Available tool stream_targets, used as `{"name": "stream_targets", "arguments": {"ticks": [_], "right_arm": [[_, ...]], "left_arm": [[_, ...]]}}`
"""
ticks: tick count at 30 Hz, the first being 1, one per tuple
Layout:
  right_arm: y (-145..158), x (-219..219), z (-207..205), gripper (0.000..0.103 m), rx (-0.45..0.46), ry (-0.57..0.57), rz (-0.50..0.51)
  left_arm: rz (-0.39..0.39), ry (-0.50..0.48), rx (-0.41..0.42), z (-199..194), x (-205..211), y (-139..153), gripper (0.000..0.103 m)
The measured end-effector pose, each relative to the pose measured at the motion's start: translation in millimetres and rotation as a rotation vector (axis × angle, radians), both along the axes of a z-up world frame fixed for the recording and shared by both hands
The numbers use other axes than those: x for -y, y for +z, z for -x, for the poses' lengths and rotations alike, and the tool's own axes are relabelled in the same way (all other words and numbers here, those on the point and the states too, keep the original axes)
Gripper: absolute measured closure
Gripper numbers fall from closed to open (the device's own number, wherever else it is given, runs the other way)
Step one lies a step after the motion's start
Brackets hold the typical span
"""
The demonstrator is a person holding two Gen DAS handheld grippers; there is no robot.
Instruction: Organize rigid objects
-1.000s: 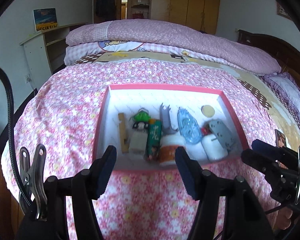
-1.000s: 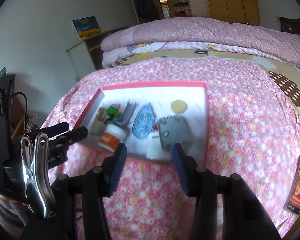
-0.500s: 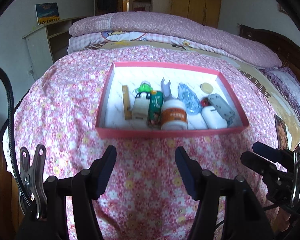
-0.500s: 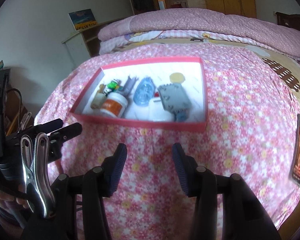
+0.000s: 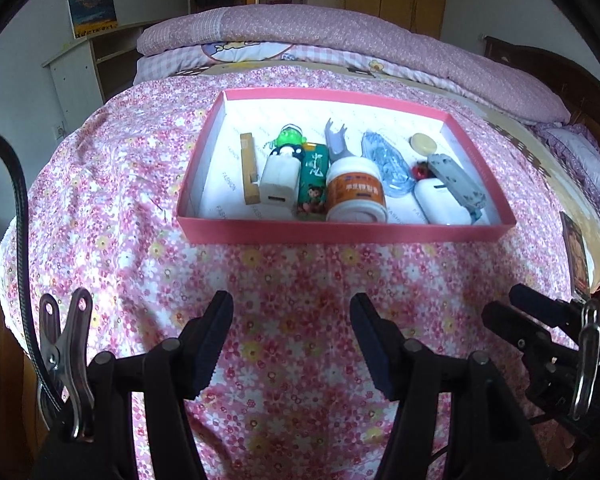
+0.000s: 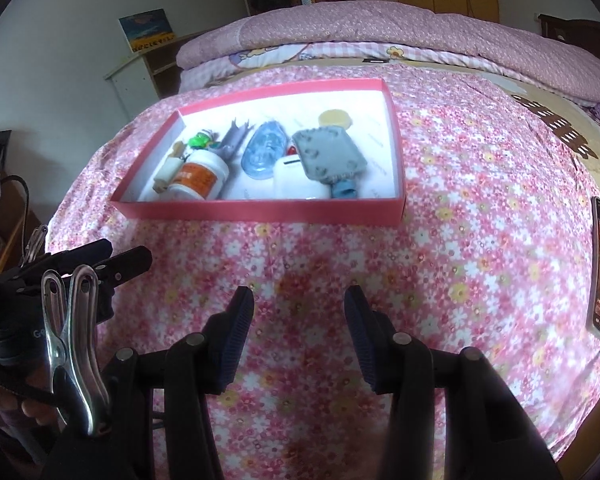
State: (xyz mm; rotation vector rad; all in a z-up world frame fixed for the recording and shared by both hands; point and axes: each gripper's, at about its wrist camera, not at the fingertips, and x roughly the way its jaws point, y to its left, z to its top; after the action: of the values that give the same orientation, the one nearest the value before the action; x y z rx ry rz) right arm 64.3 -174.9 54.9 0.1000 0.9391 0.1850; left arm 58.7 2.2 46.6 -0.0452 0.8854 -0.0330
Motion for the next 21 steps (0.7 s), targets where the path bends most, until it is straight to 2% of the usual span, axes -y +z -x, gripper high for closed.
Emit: {"name": "stream_targets", "arguments": {"ticks": [21], "right_arm": [[-16, 3, -3, 0.055, -0.034, -0.024, -0.004]], "left_arm": [[0.002, 0.008, -0.047, -7, 0, -19, 0.039]]}}
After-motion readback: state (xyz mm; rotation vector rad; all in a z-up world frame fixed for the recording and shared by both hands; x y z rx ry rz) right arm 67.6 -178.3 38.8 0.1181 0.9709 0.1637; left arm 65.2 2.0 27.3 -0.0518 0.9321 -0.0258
